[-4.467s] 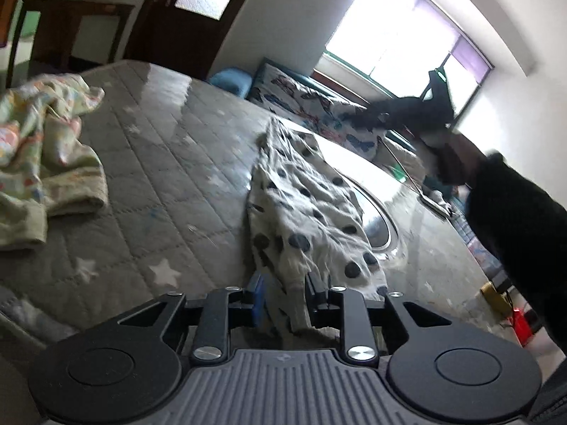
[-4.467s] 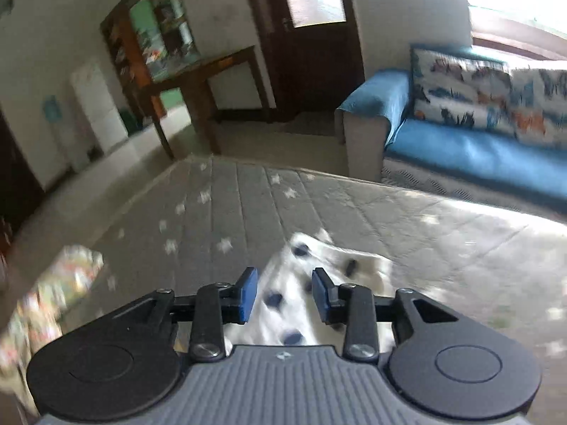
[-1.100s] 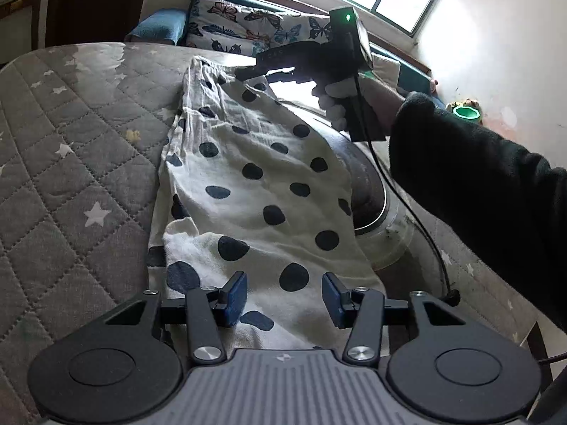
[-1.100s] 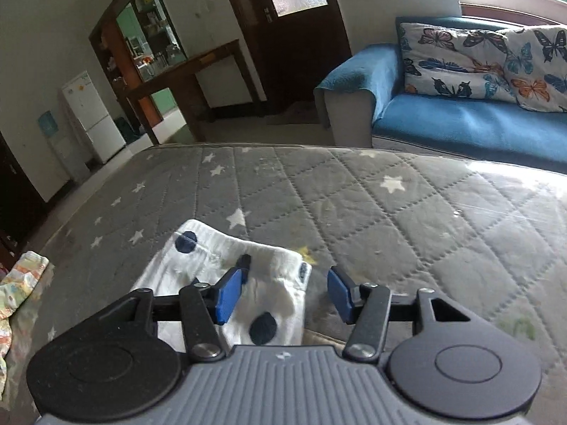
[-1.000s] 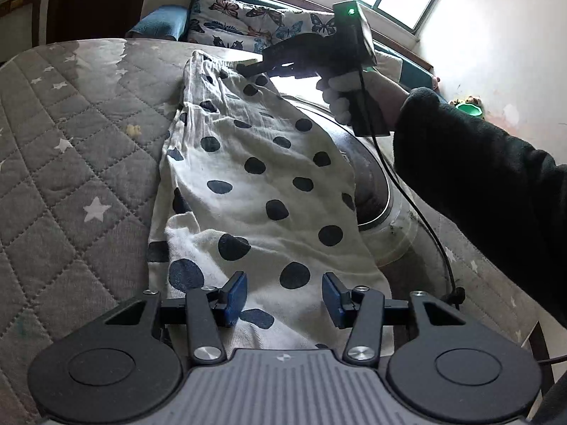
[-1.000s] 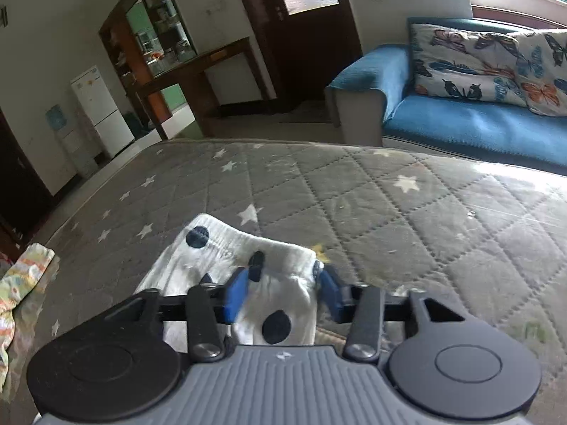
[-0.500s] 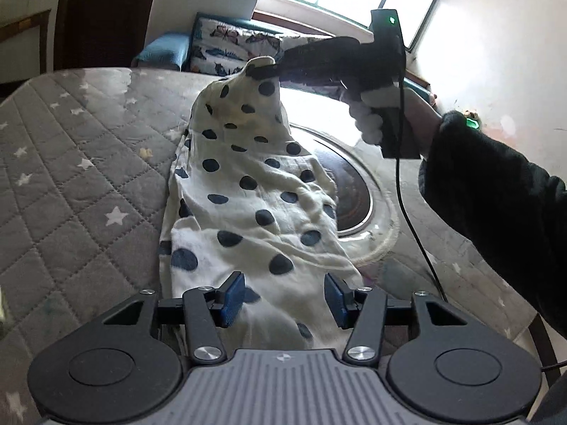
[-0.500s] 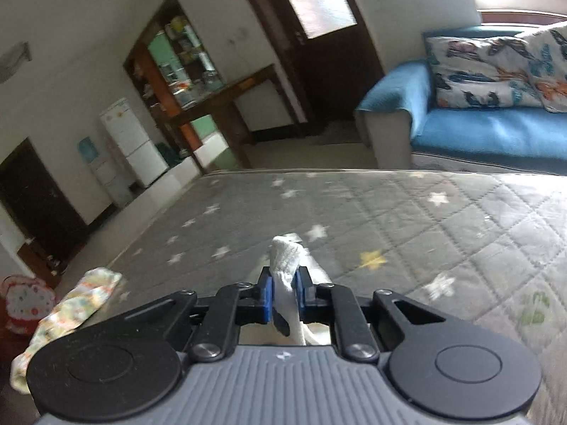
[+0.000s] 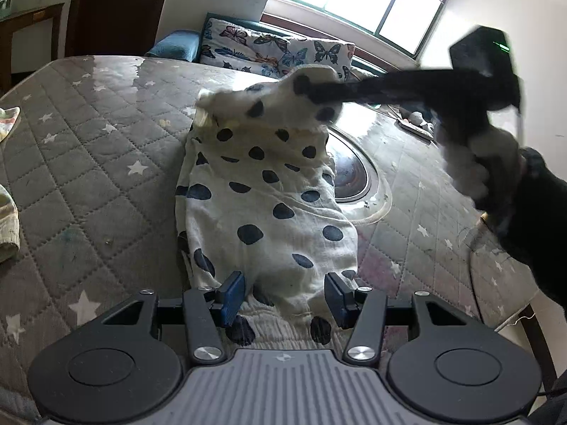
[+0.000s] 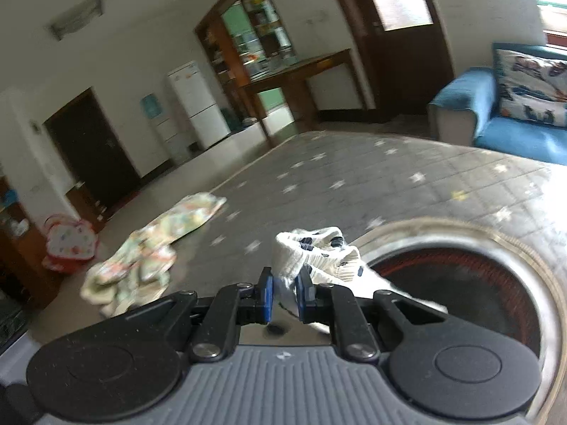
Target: Fold clothes
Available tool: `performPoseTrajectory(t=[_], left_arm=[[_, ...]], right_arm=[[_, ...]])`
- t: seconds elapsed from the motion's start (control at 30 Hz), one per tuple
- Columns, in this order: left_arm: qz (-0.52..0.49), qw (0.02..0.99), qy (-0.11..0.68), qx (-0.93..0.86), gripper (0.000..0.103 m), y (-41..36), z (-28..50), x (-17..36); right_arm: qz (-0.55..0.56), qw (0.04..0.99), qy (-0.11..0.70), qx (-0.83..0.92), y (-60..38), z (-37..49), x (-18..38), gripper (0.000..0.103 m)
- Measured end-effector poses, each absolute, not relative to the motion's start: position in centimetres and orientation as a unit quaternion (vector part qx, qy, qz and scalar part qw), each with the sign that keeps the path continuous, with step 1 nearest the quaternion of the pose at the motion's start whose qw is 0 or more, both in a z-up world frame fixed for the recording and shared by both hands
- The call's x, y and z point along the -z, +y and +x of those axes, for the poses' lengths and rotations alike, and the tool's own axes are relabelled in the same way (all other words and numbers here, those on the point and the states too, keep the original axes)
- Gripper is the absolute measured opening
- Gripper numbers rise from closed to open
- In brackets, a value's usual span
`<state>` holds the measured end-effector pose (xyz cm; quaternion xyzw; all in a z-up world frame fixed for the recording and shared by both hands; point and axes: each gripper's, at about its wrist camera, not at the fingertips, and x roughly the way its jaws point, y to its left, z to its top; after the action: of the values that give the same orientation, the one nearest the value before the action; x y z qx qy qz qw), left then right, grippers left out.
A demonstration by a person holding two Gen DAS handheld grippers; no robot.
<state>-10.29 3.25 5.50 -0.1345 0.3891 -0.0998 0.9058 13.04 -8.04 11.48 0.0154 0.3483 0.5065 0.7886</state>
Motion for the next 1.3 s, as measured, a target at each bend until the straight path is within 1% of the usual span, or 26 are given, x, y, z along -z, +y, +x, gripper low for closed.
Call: performPoseTrajectory(t=[0.17,0.3,0.4,0.5,0.6,0.8,0.93,1.0,1.03,1.13,1.17,1.23,1.27,1.3], left_arm=[[-0.141,0.906,0.386,0.101,0.054,3.5,-10.6,-4.9],[-0.140,0.910,0.376,0.107,0.057,3.8,-11.2,-5.1],[-0.139,0.912,0.371,0.106,0.059,4.1,-11.6,-5.2],[-0.141,0.913,0.368,0.104,0.060,4.3,-11.8,-5.3],[-0.142,0.915,0.363,0.103,0.060,4.6,-12.0,-5.7],[-0.119,0.929,0.330,0.117,0.060,4.5,-11.0,-8.3],[-0.106,0.937,0.306,0.128,0.064,4.2,-8.8,-9.6],[-0.107,0.937,0.306,0.132,0.064,4.0,-7.4,-9.5],[-0.110,0.936,0.308,0.135,0.064,3.8,-6.7,-9.4],[-0.107,0.930,0.316,0.153,0.064,3.1,-5.1,-8.6],[-0.104,0.929,0.320,0.155,0.064,2.8,-4.6,-8.3],[-0.095,0.925,0.333,0.156,0.060,2.2,-4.1,-7.3],[-0.090,0.924,0.338,0.153,0.053,2.2,-4.1,-6.9],[-0.085,0.922,0.345,0.152,0.037,2.1,-4.0,-6.5]], right_arm=[[-0.025,0.762,0.341,-0.550,-8.2,7.3,-12.1,0.012],[-0.081,0.746,0.317,-0.580,-8.0,2.9,-12.3,0.012],[-0.169,0.736,0.283,-0.592,-7.8,-0.7,-11.7,0.012],[-0.271,0.714,0.246,-0.597,-7.5,-4.4,-10.7,0.012],[-0.354,0.683,0.227,-0.597,-7.3,-7.3,-8.8,0.013],[-0.396,0.669,0.211,-0.593,-7.7,-9.6,-7.1,0.013],[-0.405,0.670,0.205,-0.588,-7.7,-10.1,-7.0,0.014],[-0.395,0.675,0.217,-0.585,-7.9,-9.9,-7.2,0.014],[-0.391,0.677,0.220,-0.583,-8.0,-9.8,-7.2,0.018],[-0.375,0.681,0.236,-0.583,-8.6,-9.4,-7.5,0.020],[-0.368,0.682,0.242,-0.583,-8.8,-9.2,-7.6,0.022],[-0.354,0.687,0.251,-0.583,-9.0,-9.0,-8.0,0.028],[-0.347,0.689,0.255,-0.583,-9.2,-8.8,-8.2,0.029],[-0.340,0.691,0.259,-0.583,-9.3,-8.7,-8.3,0.029]])
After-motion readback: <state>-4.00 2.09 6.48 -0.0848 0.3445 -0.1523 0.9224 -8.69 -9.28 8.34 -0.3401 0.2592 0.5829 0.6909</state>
